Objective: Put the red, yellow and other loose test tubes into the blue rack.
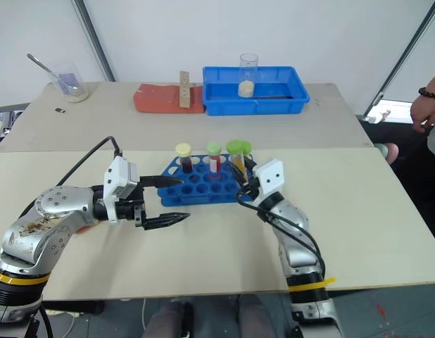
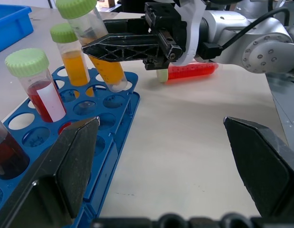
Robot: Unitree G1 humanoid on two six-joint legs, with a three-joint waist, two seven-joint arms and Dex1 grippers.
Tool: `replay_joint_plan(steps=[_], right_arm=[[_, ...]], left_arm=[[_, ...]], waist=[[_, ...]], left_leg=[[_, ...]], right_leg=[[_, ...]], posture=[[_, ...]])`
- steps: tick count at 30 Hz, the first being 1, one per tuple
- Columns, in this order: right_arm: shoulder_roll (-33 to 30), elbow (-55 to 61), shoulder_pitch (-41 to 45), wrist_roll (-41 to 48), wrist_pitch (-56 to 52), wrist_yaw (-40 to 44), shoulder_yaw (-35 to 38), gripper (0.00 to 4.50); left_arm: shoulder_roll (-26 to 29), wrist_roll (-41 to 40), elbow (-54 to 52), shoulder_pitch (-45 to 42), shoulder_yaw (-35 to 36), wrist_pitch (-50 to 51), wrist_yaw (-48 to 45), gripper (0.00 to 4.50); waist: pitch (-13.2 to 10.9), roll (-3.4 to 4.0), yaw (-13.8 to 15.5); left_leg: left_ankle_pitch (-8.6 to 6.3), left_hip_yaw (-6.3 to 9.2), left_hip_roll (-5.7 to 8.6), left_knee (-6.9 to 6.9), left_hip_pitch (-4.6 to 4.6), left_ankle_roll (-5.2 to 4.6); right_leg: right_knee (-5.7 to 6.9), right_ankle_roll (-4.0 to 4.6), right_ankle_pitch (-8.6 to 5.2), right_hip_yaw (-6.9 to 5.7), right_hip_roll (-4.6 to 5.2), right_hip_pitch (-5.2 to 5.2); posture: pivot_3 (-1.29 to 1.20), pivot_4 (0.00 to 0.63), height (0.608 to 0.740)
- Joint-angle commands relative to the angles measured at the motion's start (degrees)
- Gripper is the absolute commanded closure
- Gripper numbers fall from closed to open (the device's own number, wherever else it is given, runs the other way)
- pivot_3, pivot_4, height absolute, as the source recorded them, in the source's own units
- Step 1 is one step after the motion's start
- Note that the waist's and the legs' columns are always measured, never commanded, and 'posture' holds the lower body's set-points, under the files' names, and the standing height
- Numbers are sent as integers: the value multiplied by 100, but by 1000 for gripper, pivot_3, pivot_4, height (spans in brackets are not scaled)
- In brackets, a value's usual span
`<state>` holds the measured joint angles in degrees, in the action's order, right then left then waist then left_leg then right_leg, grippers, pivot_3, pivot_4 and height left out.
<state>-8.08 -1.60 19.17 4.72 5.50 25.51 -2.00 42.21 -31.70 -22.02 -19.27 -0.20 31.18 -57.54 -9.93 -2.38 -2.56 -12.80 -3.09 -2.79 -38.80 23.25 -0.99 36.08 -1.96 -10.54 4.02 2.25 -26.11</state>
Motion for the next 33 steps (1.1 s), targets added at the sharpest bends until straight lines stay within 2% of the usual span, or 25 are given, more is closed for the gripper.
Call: replay_joint_plan(steps=[1, 12, 24, 33], right_arm=[[-100, 146, -124, -172, 158, -147, -54, 3513], [-79, 190, -313, -281, 300, -452, -100, 3514], [532, 144, -502, 53, 441, -1088, 144, 3514], [558, 262, -719, -12, 474, -1108, 5, 3518]], left_arm=[[-1, -100, -192, -4, 92, -20, 14, 0], [-48, -112, -201, -102, 47, 47, 84, 0], [-356, -229, -270, -288, 97, 340, 495, 0], [-443, -531, -348, -378, 134, 679, 668, 0]], waist=[[0, 0, 1], [0, 0, 11], [0, 0, 5], [0, 0, 7]], left_leg=[[0, 0, 0, 0, 0, 0], [0, 1, 0, 0, 0, 0], [0, 3, -1, 2, 2, 0], [0, 5, 1, 2, 2, 0]], right_leg=[[0, -1, 0, 0, 0, 0], [0, -1, -2, 0, 0, 0], [-1, 0, -2, 0, 0, 0], [-2, -1, -2, -1, 2, 0]], posture=[[0, 150, 740], [0, 150, 740], [0, 150, 740], [0, 150, 740]])
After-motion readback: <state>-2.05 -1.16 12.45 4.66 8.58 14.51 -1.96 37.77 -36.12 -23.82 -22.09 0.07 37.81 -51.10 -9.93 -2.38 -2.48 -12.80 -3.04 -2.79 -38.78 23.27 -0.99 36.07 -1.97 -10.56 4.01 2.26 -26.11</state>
